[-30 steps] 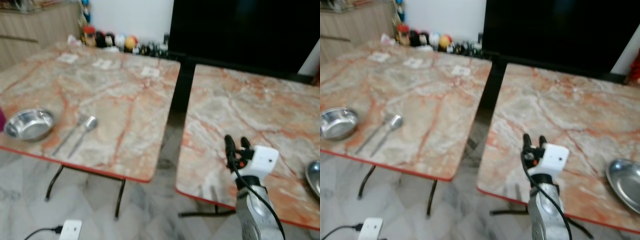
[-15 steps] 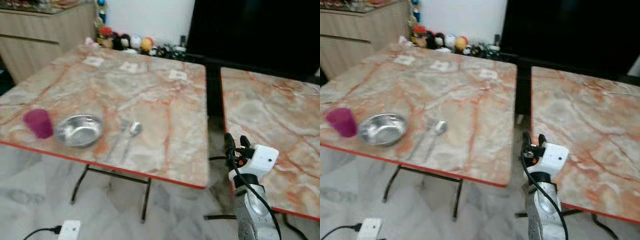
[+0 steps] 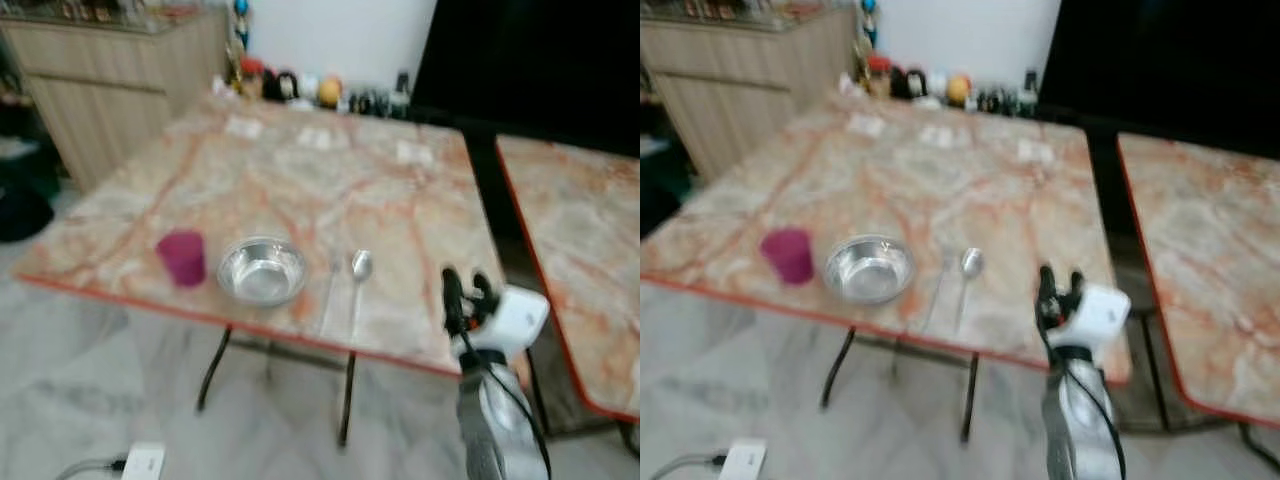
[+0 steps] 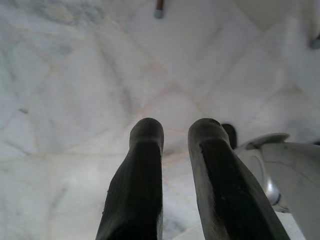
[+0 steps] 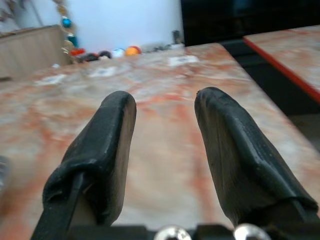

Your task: Setting the table

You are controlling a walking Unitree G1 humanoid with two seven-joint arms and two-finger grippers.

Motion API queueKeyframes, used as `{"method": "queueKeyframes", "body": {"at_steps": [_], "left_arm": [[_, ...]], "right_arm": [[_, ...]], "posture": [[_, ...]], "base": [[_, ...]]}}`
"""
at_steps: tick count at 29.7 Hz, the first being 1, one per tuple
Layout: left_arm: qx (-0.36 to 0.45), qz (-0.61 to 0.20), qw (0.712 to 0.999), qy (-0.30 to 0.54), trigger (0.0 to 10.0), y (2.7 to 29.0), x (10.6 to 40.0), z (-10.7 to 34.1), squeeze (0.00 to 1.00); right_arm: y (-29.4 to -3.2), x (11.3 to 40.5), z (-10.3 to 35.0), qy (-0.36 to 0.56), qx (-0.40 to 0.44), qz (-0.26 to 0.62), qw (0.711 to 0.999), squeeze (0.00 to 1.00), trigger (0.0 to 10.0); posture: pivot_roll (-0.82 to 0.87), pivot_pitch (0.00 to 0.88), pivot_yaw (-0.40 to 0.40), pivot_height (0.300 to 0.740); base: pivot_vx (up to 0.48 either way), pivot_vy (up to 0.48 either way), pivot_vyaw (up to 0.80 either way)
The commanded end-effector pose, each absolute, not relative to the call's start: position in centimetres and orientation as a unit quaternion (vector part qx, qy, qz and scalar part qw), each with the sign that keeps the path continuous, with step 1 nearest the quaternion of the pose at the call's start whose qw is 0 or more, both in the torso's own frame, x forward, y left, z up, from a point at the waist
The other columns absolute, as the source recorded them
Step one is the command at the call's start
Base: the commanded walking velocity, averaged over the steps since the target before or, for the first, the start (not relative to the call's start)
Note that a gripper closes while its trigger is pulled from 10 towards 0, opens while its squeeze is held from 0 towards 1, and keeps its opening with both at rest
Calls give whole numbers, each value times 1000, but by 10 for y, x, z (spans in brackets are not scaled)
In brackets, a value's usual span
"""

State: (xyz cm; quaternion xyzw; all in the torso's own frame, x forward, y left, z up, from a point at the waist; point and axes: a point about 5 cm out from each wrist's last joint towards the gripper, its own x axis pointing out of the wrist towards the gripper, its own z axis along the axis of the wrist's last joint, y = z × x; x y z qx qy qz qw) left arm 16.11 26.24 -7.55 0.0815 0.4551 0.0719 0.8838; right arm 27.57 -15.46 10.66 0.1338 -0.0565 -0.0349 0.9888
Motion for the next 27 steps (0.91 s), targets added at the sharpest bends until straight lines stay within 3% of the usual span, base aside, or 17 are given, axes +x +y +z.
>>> {"method": "queueKeyframes", "body": {"at_steps": [1, 7, 15, 19, 27], "left_arm": [[79, 64, 885, 455, 10000, 253, 163, -77, 0], [77, 66, 885, 455, 10000, 252, 164, -78, 0], [79, 77, 888, 446, 10000, 270, 167, -70, 0], [85, 78, 891, 440, 10000, 274, 170, -67, 0], [73, 63, 901, 424, 10000, 254, 185, -67, 0]], "right_arm": [[-165, 273, 103, -51, 124, -56, 989, 0, 10000], [-170, 274, 101, -51, 130, -69, 988, 0, 10000], [-171, 275, 104, -53, 124, -67, 989, 0, 10000], [-171, 275, 104, -53, 125, -70, 988, 0, 10000], [-169, 279, 106, -53, 131, -71, 987, 0, 10000]], "posture": [[113, 0, -61, 740], [114, 0, -57, 740], [117, 0, -56, 740], [124, 0, -58, 740], [125, 0, -59, 740]], "base": [[0, 480, 0], [0, 480, 0], [0, 480, 0], [0, 0, 0], [0, 0, 0]]}}
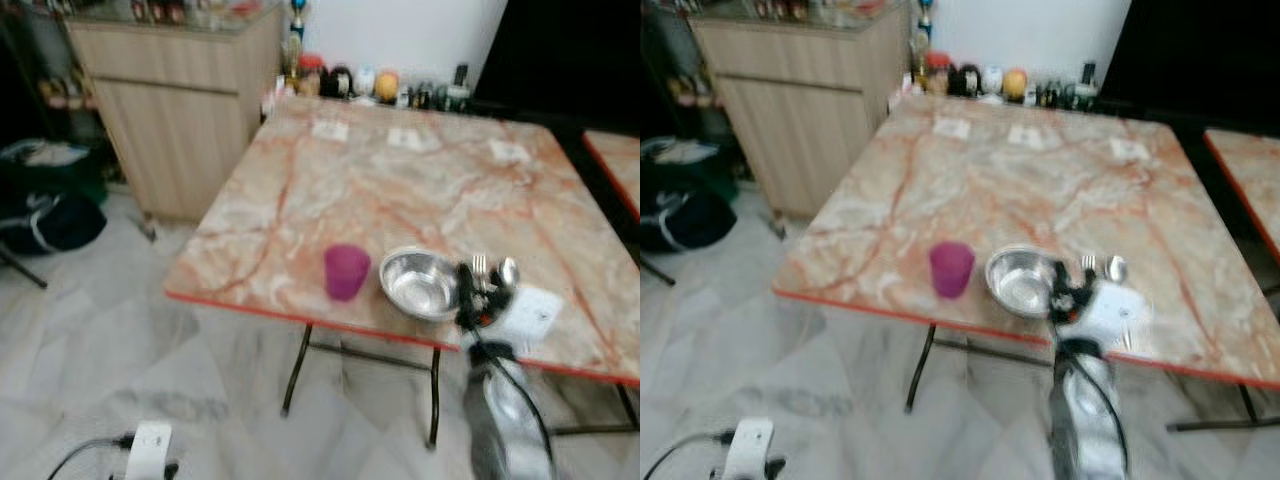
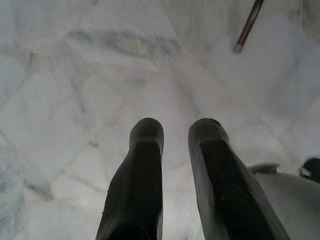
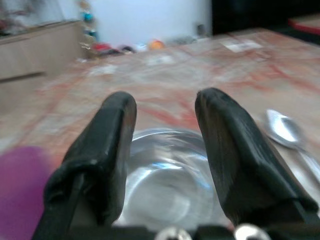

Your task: Setting the table

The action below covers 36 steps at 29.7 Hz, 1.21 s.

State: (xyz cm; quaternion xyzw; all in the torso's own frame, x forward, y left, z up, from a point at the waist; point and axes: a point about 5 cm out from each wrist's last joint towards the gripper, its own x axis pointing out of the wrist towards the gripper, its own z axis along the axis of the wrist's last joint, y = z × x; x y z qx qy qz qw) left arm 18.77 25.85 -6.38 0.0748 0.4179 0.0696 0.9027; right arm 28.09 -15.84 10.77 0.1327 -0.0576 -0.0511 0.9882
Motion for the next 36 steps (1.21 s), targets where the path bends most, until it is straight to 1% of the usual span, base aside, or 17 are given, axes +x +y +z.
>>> {"method": "queueKeyframes", "body": {"at_steps": [1, 8, 13, 15, 21, 23, 24, 29, 30, 34, 35, 36], "left_arm": [[74, 61, 902, 422, 10000, 253, 187, -66, 0], [79, 56, 903, 418, 10000, 251, 190, -65, 0], [85, 53, 904, 415, 10000, 249, 193, -64, 0], [85, 54, 905, 414, 10000, 249, 194, -64, 0], [79, 55, 905, 414, 10000, 249, 194, -63, 0], [79, 56, 905, 414, 10000, 249, 194, -63, 0], [79, 55, 905, 414, 10000, 250, 194, -63, 0], [78, 56, 905, 414, 10000, 252, 193, -63, 0], [77, 57, 905, 413, 10000, 254, 193, -63, 0], [77, 58, 905, 413, 10000, 254, 192, -63, 0], [77, 58, 905, 414, 10000, 255, 192, -63, 0], [77, 58, 905, 414, 10000, 255, 192, -63, 0]], "right_arm": [[-170, 279, 105, -53, 131, -73, 987, 0, 10000], [-173, 277, 103, -49, 128, -78, 987, 0, 10000], [-172, 278, 103, -48, 128, -79, 987, 0, 10000], [-172, 278, 102, -46, 128, -79, 988, 0, 10000], [-177, 279, 100, -38, 130, -90, 987, 0, 10000], [-179, 280, 98, -31, 134, -98, 986, 0, 10000], [-181, 281, 94, -13, 130, -107, 986, 0, 10000], [-187, 290, 92, 2, 166, -113, 980, 0, 10000], [-192, 294, 94, 2, 179, -126, 976, 0, 10000], [-196, 296, 96, -4, 200, -137, 970, 0, 10000], [-196, 295, 96, -3, 215, -141, 966, 1000, 10000], [-196, 295, 95, 0, 219, -144, 965, 1000, 10000]], "posture": [[127, 0, -60, 740], [130, 0, -61, 740], [131, 0, -60, 740], [133, 0, -60, 740], [137, 0, -60, 740], [137, 0, -60, 740], [137, 0, -60, 740], [138, 0, -59, 740], [138, 0, -60, 740], [140, 0, -61, 740], [140, 0, -61, 740], [141, 0, -61, 740]], "base": [[0, 0, 0], [0, 0, 0], [255, -333, 0], [274, 0, 0], [0, 0, 0], [0, 0, 0], [0, 0, 0], [0, 0, 0], [0, 0, 0], [0, 0, 0], [0, 0, 0], [0, 0, 0]]}}
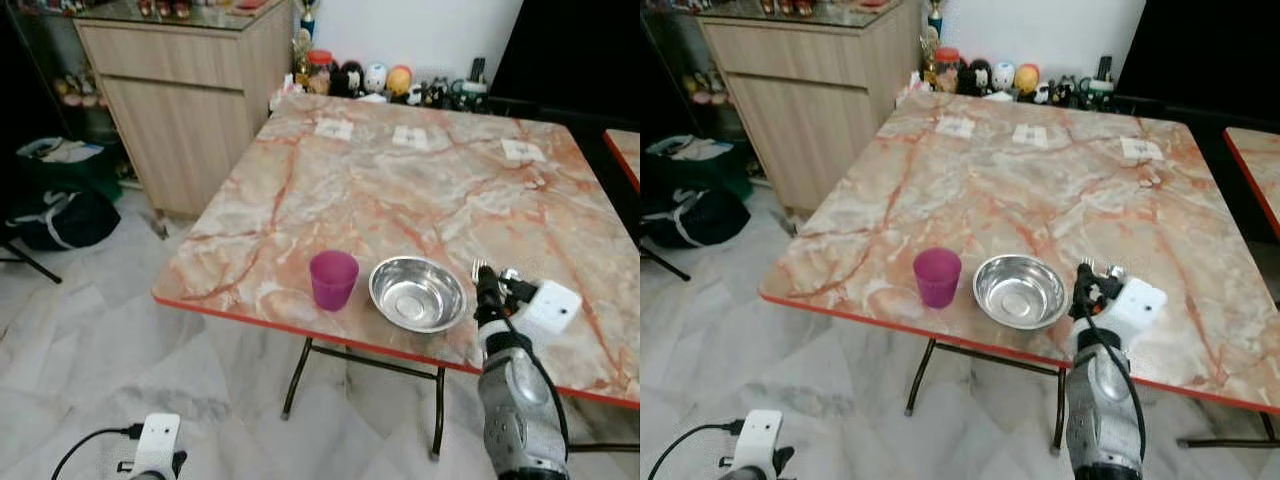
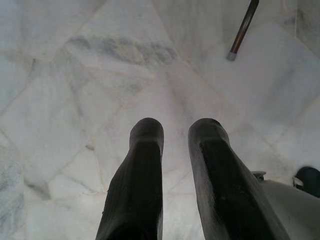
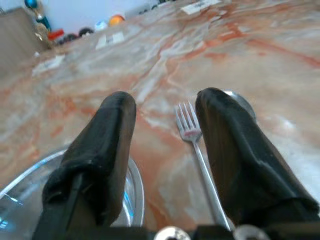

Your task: Setting the table

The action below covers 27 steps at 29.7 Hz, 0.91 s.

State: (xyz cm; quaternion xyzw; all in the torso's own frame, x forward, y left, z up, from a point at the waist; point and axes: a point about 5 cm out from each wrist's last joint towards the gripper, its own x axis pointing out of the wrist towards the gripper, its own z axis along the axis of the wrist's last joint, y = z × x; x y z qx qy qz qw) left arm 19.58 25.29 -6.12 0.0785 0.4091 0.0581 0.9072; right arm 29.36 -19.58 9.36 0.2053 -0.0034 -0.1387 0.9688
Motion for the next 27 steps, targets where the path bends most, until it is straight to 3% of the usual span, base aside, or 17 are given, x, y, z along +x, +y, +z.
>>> {"method": "queueKeyframes", "body": {"at_steps": [1, 3, 4, 5, 27], "left_arm": [[77, 58, 905, 414, 10000, 255, 192, -63, 0], [77, 58, 905, 414, 10000, 254, 191, -63, 0], [78, 58, 905, 414, 10000, 254, 191, -63, 0], [78, 57, 905, 415, 10000, 254, 191, -63, 0], [87, 55, 903, 418, 10000, 258, 190, -63, 0]], "right_arm": [[-196, 295, 95, 0, 219, -144, 965, 1000, 10000], [-195, 293, 91, 14, 231, -142, 962, 1000, 10000], [-194, 293, 88, 24, 234, -138, 962, 584, 10000], [-193, 293, 86, 35, 234, -133, 963, 4, 10000], [-183, 299, 70, 110, 263, -87, 955, 0, 10000]], "posture": [[141, 0, -61, 740], [141, 0, -61, 740], [141, 0, -61, 740], [141, 0, -61, 740], [145, 3, -53, 740]], "base": [[0, 0, 0], [0, 0, 0], [0, 0, 0], [0, 0, 0], [0, 0, 0]]}}
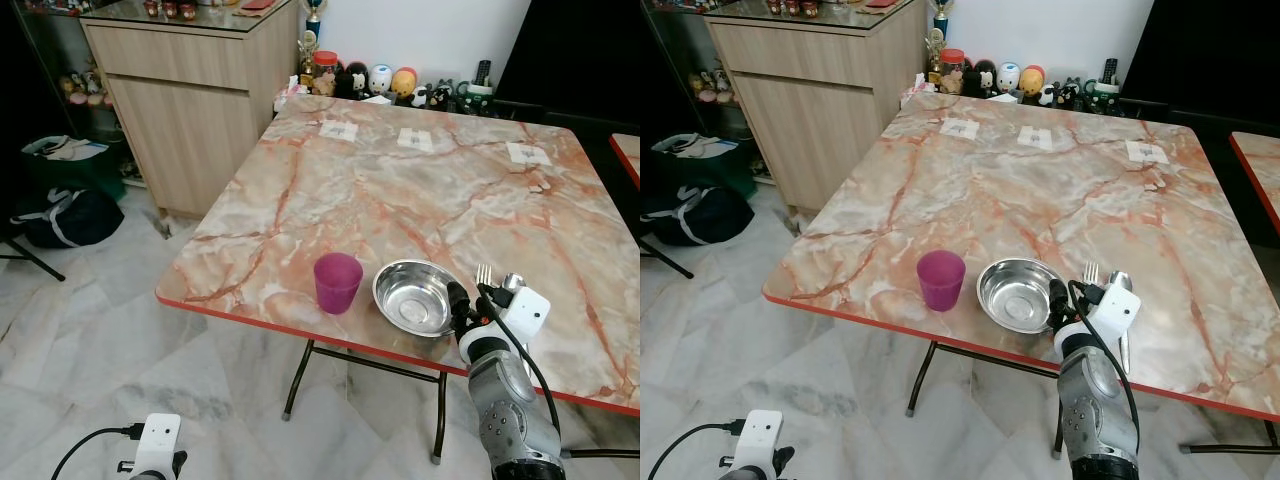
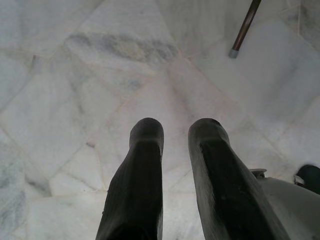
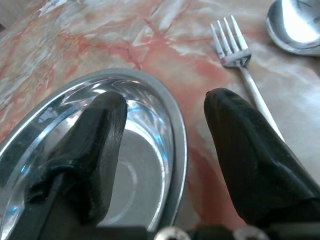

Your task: Setting the table

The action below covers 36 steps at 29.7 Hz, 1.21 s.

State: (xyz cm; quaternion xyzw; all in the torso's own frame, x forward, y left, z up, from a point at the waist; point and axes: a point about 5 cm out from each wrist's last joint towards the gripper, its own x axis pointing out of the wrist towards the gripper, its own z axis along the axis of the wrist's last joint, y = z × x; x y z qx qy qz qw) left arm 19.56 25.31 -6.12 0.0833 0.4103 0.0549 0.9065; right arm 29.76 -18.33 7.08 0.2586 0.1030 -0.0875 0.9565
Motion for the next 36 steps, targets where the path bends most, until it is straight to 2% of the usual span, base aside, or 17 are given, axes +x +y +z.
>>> {"method": "queueKeyframes", "body": {"at_steps": [1, 11, 13, 14, 16, 17, 36], "left_arm": [[87, 55, 903, 418, 10000, 258, 190, -63, 0], [90, 56, 903, 416, 10000, 260, 190, -62, 0], [89, 56, 904, 415, 10000, 258, 191, -62, 0], [89, 55, 904, 415, 10000, 257, 192, -62, 0], [89, 55, 904, 415, 10000, 257, 192, -62, 0], [89, 54, 904, 415, 10000, 256, 192, -62, 0], [90, 52, 905, 413, 10000, 255, 193, -62, 0]], "right_arm": [[-183, 299, 70, 110, 263, -87, 955, 0, 10000], [-179, 297, 64, 132, 278, -76, 949, 0, 10000], [-178, 297, 62, 138, 281, -78, 946, 0, 9608], [-178, 297, 61, 139, 282, -78, 946, 0, 2745], [-177, 297, 61, 139, 282, -78, 946, 0, 2745], [-177, 296, 61, 139, 282, -78, 946, 0, 0], [-177, 297, 64, 128, 288, -82, 945, 0, 0]], "posture": [[145, 3, -53, 740], [145, 3, -53, 740], [145, 3, -53, 740], [150, 4, -54, 740], [150, 4, -54, 740], [150, 4, -54, 740], [152, 4, -56, 740]], "base": [[0, 0, 0], [0, 0, 0], [0, 0, 0], [0, 0, 0], [0, 0, 0], [0, 0, 0], [0, 0, 0]]}}
